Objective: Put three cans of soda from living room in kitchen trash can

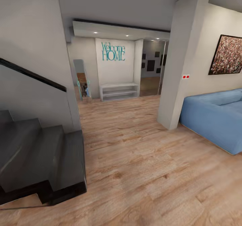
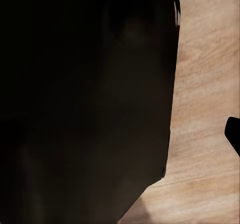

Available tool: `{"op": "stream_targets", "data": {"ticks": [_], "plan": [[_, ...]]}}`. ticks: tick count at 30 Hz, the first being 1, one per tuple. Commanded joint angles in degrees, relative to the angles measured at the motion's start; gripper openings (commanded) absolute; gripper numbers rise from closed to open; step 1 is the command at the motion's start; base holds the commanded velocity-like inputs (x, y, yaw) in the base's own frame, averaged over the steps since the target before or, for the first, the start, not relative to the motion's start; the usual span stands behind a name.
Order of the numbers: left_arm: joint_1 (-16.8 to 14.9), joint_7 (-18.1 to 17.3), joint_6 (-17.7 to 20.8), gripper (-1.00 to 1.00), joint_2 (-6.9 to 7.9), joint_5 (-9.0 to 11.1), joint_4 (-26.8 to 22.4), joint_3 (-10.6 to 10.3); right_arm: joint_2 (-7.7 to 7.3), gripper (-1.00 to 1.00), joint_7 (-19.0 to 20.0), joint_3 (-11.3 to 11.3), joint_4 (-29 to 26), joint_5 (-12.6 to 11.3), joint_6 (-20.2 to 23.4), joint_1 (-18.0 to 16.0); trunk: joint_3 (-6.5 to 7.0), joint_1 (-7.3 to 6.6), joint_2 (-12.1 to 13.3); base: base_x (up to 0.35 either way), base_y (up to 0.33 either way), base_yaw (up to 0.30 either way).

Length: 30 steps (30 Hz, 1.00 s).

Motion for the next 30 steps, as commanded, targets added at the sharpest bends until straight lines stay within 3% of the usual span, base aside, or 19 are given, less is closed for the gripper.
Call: {"op": "stream_targets", "data": {"ticks": [1, 24, 30], "plan": [[-0.27, -0.30, 0.30, 1.00, 0.33, 0.00, -0.31, 0.00, -0.33, 1.00, 0.27, 0.25, -0.31, 0.30, -0.30, 0.09, 0.00, 0.00, 0.01, 0.000, 0.000, 0.000], [-0.27, -0.23, 1.42, 1.00, 0.35, 0.00, -0.42, -0.06, -0.44, 1.00, 0.25, 0.25, -0.75, 0.46, -0.74, 0.06, 0.00, 0.00, 0.01, 0.000, 0.000, 0.000], [-1.69, 0.20, -0.52, 1.00, 1.34, 0.00, -2.37, -0.08, -0.99, 1.00, 0.50, 1.37, -2.65, 0.45, -2.45, -1.68, 0.00, 0.00, 0.01, 0.000, 0.000, 0.000]]}}
